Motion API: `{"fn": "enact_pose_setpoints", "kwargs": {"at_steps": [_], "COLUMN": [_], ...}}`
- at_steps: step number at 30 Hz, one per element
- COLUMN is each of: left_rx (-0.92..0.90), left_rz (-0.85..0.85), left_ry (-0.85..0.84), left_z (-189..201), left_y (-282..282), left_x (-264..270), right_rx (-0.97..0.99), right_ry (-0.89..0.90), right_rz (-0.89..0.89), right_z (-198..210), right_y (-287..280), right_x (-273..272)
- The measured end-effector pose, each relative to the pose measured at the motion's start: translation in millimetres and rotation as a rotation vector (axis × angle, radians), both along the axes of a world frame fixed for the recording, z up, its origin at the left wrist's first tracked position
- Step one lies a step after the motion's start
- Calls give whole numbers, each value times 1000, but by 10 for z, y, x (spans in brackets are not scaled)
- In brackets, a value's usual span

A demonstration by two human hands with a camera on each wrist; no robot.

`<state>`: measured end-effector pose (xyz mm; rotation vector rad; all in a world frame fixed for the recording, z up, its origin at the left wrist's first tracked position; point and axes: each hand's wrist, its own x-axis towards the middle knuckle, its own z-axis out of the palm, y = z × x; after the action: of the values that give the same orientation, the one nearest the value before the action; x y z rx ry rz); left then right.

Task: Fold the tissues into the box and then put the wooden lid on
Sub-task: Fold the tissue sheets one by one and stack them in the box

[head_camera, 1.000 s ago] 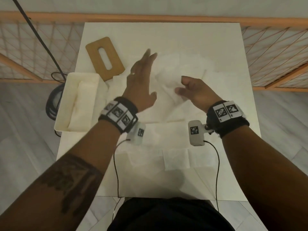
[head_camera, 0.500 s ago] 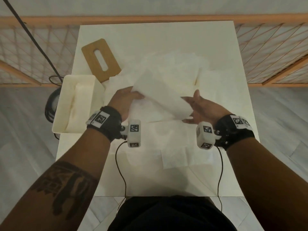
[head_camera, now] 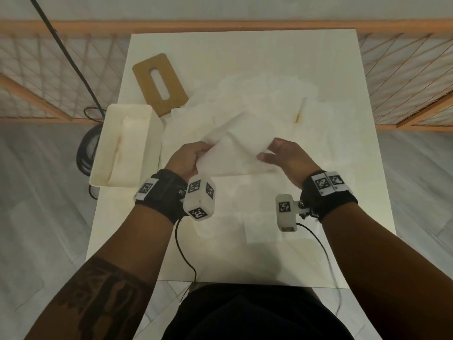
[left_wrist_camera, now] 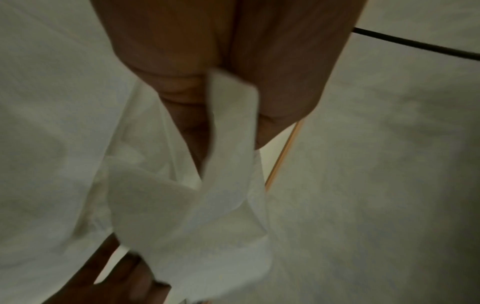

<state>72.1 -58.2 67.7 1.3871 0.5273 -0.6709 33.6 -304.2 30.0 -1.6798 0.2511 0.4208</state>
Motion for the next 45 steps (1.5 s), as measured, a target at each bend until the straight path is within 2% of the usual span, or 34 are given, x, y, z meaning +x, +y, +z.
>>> {"fn": "enact_pose_setpoints", "kwargs": {"at_steps": [3,5,10,12,15,20,23,26,28,29,32,34,35,39,45], "left_rx": [-30,-20,33,18,-11,18,150,310,340,314,84,18,25,334,348], "left_rz": [59,43,-14,-39,-73,-150,-268,-483,-577,-574,-444,-389,-389,-552,-492], "left_ry": [3,-17,-143,-153,-149,-156,-184,-270,-273,-247,-117,-86,-101,-335,-378], "left_z": [33,4,-121,-187,-293,-370,-430,-464,-436,-409,-418,-476,-509,-609,-681], "left_y": [41,69,124,136,139,123,181,217,219,222,227,235,238,236,246], "left_x": [68,87,89,81,72,43,51,39,-12,-40,-130,-183,-210,-276,-286], "right_rx": [326,383,325,324,219,51,-17,-33,-7,22,124,141,115,7,-105], "right_ry": [90,132,121,107,88,65,75,104,158,195,261,260,239,124,140], "right_rz": [-137,-150,-180,-141,-53,-121,-100,-74,-75,-81,-101,-145,-176,-213,-207], "right_z": [39,72,88,51,29,-51,-101,-97,-91,-82,-81,-65,-69,-222,-252], "right_y": [-58,-100,-180,-235,-279,-345,-382,-393,-400,-406,-416,-365,-327,-269,-275], "right_x": [38,59,40,28,2,-23,-50,-108,-162,-201,-346,-435,-471,-562,-592]}}
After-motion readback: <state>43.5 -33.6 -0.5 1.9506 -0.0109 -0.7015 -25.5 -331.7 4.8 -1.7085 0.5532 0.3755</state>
